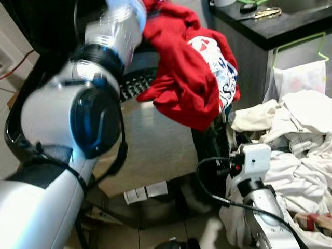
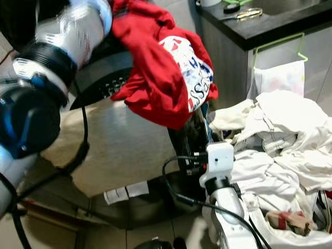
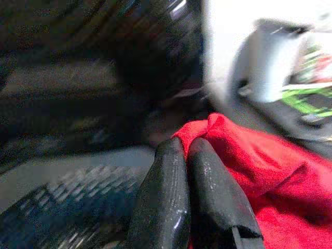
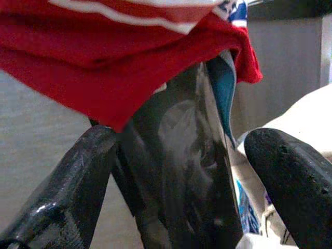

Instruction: Clothes washing

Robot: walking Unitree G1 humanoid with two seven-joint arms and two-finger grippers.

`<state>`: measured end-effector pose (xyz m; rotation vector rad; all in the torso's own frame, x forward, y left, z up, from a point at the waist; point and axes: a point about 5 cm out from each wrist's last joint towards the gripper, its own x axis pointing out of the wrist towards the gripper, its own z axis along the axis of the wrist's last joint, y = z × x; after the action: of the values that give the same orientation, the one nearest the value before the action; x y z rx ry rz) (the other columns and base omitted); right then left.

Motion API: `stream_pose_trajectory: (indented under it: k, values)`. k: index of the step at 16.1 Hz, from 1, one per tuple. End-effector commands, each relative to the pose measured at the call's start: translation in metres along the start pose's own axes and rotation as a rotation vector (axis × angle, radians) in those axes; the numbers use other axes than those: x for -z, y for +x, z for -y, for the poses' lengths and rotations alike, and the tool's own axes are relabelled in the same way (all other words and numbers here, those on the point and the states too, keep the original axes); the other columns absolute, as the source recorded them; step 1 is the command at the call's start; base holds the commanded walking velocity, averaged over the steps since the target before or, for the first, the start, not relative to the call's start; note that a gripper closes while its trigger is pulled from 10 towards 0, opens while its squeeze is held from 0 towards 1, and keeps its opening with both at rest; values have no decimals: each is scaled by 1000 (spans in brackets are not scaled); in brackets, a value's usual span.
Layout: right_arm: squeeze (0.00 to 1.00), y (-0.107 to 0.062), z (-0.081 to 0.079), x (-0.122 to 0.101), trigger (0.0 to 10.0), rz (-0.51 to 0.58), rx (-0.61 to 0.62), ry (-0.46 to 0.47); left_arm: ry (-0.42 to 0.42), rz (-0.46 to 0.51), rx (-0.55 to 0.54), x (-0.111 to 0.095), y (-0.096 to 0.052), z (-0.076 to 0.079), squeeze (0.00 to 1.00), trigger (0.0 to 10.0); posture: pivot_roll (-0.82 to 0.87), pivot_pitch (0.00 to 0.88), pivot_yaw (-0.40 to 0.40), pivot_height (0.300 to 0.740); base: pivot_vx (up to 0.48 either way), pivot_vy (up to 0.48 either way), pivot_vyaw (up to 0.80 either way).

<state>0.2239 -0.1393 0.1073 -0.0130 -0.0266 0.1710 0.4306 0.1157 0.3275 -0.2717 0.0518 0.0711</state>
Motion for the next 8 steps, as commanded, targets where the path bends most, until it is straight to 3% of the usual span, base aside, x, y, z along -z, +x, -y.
stream_pose_trajectory:
  k: [1,2,3,4,8]
  values:
    - [0,-2,-6,-3,10000,-2,-10,43,53,-83,-80,24,3,-21,0,10000,-254,0,341,740,0,0,0]
    - [0,-3,-6,-2,10000,-9,-1,53,65,-163,-73,49,3,-25,0,10000,-260,0,348,740,0,0,0]
    - [0,-3,-6,-2,10000,-11,0,53,71,-200,-77,61,3,-28,0,10000,-266,0,353,740,0,0,0]
    - [0,-4,-7,-2,10000,-15,6,56,126,-272,-60,83,1,-31,0,10000,-270,0,354,740,0,0,0]
    - [0,-2,-7,-1,10000,-21,-4,49,243,-345,-4,113,-4,-30,0,10000,-260,0,340,740,0,0,0]
